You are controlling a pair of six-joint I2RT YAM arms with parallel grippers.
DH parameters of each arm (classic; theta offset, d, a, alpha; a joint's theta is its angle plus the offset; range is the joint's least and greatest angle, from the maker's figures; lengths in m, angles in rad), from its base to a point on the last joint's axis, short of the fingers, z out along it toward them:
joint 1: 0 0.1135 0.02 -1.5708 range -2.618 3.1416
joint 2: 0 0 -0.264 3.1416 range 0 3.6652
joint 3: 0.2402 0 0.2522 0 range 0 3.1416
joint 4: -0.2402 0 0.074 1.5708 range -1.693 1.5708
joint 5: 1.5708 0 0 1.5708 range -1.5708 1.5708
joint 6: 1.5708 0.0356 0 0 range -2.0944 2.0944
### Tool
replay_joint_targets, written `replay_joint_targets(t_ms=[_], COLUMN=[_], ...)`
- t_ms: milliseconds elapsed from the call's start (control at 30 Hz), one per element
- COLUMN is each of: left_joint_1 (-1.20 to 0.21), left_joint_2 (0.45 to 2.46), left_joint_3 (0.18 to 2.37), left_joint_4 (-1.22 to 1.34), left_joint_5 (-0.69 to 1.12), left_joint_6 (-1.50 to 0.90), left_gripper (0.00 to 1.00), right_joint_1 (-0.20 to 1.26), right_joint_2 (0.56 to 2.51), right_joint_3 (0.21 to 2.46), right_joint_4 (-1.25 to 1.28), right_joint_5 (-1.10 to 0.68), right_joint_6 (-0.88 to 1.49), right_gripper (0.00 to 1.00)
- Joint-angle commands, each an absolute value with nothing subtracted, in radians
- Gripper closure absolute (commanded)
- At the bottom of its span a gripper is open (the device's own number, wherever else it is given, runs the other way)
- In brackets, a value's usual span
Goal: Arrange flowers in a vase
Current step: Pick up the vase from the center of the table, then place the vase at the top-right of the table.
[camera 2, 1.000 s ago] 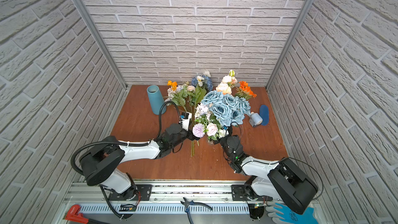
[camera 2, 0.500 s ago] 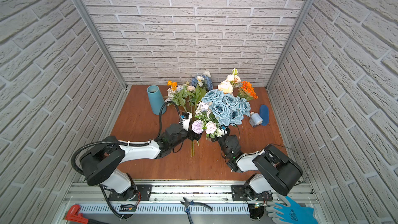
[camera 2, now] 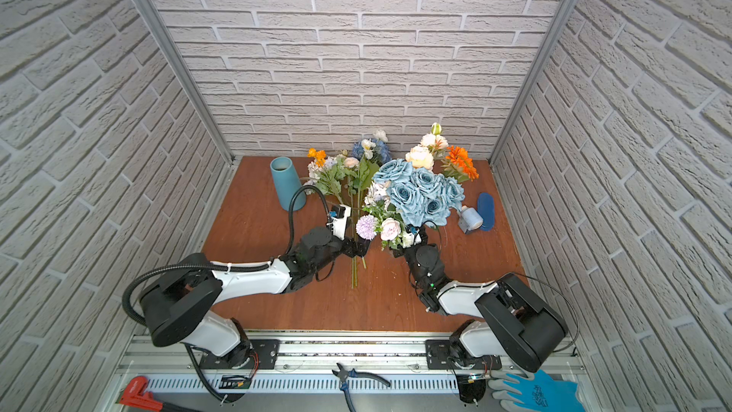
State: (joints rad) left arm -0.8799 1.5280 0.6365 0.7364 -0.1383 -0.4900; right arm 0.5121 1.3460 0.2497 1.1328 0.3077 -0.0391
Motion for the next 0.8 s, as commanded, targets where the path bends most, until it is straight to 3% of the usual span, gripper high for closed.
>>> replay_joint_targets(t_ms=[0, 267, 767], left_joint_1=[-0.872, -0.871, -0.834], left_joint_2=[1.496, 1.482, 1.476], left_joint_3=[0.612, 0.602, 0.6], left_joint_4=[0.762, 0.752, 0.706], left_joint_5=[-0.161, -0.174, -0.181], left_joint_6=[-0.472, -0.465, -0.48], left_gripper=[0.02, 0.02, 0.02], right_joint_1=[0.44, 0.282, 0.106], right_joint_2=[1.307, 1.387, 1.795], right_joint_3=[0.306, 0.45, 0.935], right_joint_4=[1.214, 1.23, 1.278], right_joint_5=[0.276, 0.152, 0.09], right_joint_6=[-0.055, -0.025, -0.023], right_gripper=[0.66, 0.67, 0.67])
